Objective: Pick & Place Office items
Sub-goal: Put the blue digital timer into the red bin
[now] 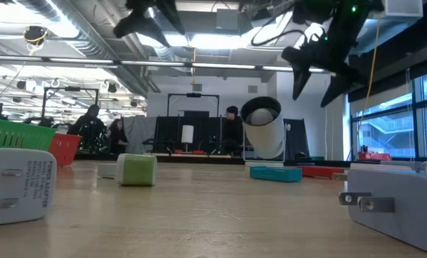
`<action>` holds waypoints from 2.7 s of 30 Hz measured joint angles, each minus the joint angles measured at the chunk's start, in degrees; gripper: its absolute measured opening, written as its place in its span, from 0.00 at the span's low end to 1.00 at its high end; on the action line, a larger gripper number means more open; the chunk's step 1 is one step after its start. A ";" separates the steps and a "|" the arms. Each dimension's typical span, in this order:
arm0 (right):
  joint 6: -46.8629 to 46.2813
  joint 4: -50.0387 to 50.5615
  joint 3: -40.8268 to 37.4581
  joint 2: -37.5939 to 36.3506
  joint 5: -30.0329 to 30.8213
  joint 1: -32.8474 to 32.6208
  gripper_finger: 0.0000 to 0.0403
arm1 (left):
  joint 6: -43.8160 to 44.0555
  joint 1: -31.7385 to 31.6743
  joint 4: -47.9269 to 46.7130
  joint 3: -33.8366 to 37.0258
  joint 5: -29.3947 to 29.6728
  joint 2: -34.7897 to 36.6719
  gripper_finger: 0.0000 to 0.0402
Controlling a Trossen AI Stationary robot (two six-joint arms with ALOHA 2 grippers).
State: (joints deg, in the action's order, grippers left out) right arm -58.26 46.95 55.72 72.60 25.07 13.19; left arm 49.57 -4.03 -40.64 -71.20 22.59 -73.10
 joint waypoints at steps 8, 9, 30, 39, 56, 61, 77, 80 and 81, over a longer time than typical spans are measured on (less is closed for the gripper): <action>-8.69 -15.94 -9.73 -0.01 0.01 0.00 0.89 | -5.21 -2.91 6.98 0.00 -1.33 0.00 0.48; -9.50 -17.76 -11.10 -0.01 0.01 0.00 0.89 | -5.99 -3.13 7.06 0.00 -1.63 0.00 0.48; -16.33 -26.71 -15.91 18.41 5.72 1.25 0.89 | -12.49 -9.76 7.06 0.00 -4.86 0.00 0.48; -12.90 -28.25 -15.76 22.53 4.82 1.64 0.89 | -13.93 -11.43 7.04 0.00 -5.72 -0.02 0.48; -2.56 -23.65 -15.52 22.25 1.36 1.25 0.78 | -13.29 -11.63 7.04 0.00 -5.62 -0.02 0.48; -0.78 -23.57 -15.52 22.25 0.44 1.25 0.71 | -12.58 -11.63 7.04 0.00 -5.60 -0.02 0.48; 3.44 -24.53 -14.73 22.26 -2.37 1.29 0.39 | -11.81 -11.63 7.04 0.00 -4.27 -0.02 0.48; 3.62 -22.71 -12.91 22.49 -4.40 1.40 0.39 | -13.11 -11.63 7.04 0.00 -4.25 -0.02 0.48; 4.12 -21.62 -11.94 22.53 -5.63 1.40 0.39 | -13.48 -11.63 7.04 0.00 -4.25 -0.02 0.48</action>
State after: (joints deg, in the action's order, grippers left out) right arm -54.14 25.33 43.78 95.13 19.43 14.59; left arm 36.09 -15.66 -33.61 -71.20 18.35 -73.12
